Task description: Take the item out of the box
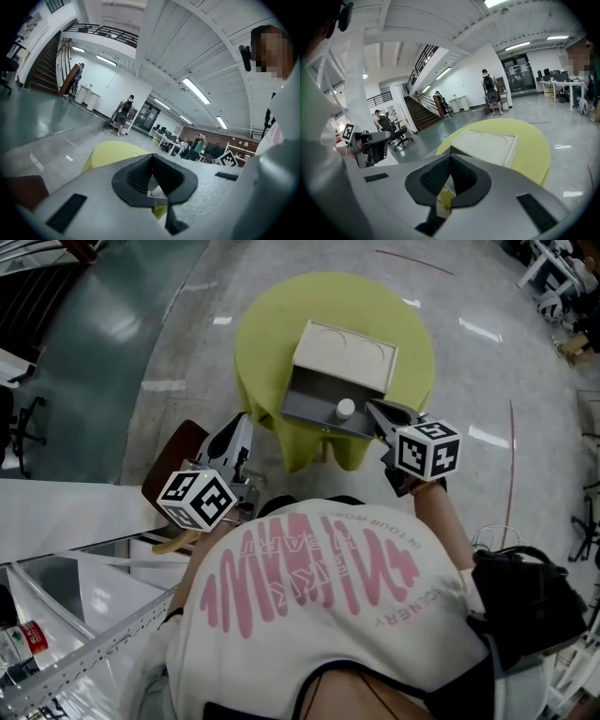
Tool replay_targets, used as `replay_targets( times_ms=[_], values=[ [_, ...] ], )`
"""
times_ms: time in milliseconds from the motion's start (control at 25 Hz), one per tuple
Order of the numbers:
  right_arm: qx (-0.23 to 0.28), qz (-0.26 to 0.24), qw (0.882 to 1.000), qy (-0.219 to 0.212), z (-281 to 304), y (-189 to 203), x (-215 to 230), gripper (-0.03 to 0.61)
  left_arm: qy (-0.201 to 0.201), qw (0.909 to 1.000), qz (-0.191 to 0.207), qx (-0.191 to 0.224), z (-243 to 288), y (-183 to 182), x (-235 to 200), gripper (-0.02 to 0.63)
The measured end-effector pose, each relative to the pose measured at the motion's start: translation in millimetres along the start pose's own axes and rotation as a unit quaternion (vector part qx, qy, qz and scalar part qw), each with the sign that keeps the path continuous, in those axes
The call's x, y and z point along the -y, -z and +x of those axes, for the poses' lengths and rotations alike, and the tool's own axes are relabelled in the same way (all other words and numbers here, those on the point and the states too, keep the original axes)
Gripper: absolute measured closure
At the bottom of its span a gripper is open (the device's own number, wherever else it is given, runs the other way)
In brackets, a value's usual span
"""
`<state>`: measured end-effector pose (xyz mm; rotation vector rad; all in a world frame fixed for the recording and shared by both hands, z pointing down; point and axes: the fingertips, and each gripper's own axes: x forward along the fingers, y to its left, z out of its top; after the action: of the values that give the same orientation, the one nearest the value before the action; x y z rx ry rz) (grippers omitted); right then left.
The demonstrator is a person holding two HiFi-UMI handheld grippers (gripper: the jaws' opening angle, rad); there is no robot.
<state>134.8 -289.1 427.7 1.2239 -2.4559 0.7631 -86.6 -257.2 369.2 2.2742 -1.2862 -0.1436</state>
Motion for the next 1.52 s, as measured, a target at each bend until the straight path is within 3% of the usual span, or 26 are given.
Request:
replay_targets(
  times_ms=[280,680,1280,1360,1440,1520],
  values=[
    [-0.025,-0.002,1.0,-0.012,23,13,1,0.572,-0.026,0.9996,-0.005,-0.004,-9,4,-20,0.607],
    [-0.069,-0.006,0.997,-0.018,38,33,6,0.572,-0.036,0.999,-0.015,-0.021,-9,14,-26,0.607],
    [-0.096,-0.013,0.995,-0.027,58,52,7,0.571,-0.051,0.9979,-0.019,-0.035,-13,22,-37,0.607],
    [-0.095,-0.016,0.995,-0.023,62,50,7,0.53,-0.053,0.9978,-0.019,-0.035,-15,22,-39,0.607],
    [-0.095,-0.02,0.995,-0.02,66,48,6,0.398,-0.055,0.9978,-0.019,-0.032,-18,21,-42,0.607],
    [-0.094,-0.032,0.995,-0.014,69,46,8,0.393,-0.057,0.9977,-0.02,-0.029,-21,21,-44,0.607]
  ],
)
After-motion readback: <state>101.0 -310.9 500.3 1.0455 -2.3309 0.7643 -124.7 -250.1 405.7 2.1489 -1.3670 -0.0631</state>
